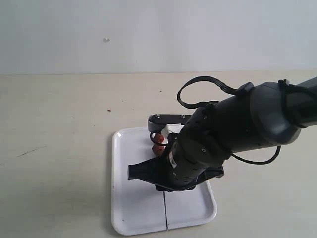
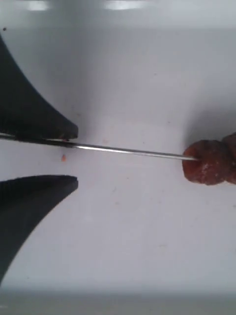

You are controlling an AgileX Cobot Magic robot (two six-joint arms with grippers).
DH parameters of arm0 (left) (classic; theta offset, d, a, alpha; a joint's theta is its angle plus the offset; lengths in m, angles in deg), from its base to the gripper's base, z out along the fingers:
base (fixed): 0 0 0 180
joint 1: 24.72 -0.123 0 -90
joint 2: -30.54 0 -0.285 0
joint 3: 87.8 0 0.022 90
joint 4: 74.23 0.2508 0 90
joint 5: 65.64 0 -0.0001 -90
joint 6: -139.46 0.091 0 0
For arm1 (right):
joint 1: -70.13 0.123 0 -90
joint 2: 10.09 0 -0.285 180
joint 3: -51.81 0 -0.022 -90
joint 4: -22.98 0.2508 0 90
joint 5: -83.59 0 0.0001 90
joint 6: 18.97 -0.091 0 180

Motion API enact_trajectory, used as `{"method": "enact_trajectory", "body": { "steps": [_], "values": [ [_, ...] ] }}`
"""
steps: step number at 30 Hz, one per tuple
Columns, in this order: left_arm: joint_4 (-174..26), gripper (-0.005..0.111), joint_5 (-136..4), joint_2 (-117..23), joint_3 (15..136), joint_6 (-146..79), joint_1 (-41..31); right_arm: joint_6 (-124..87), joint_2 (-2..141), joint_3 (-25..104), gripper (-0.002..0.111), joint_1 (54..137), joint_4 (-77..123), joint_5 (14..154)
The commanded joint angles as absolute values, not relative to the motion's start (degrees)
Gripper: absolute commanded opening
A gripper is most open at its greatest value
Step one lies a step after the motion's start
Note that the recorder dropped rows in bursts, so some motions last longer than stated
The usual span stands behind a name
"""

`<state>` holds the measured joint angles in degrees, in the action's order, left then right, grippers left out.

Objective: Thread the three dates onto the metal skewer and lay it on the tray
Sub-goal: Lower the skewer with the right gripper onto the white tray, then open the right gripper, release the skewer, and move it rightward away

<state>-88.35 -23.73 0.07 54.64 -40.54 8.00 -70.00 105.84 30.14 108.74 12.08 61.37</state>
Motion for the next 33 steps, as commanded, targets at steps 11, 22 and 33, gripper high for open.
{"method": "enact_trajectory", "body": {
  "steps": [11, 22, 33],
  "values": [
    [-88.19, 0.000, -25.44, 0.36, 54.32, -40.54, 7.86, -70.05, 106.03, 30.50, 0.045, 108.82, 10.09, 62.18],
    [-88.19, 0.000, -25.58, 0.36, 54.32, -40.54, 7.86, -68.87, 101.36, 30.90, 0.045, 108.57, 8.74, 59.76],
    [-86.41, 0.000, -24.98, 0.36, 54.32, -40.54, 7.86, -63.95, 93.38, 30.93, 0.024, 108.51, 2.26, 50.55]
  ]
}}
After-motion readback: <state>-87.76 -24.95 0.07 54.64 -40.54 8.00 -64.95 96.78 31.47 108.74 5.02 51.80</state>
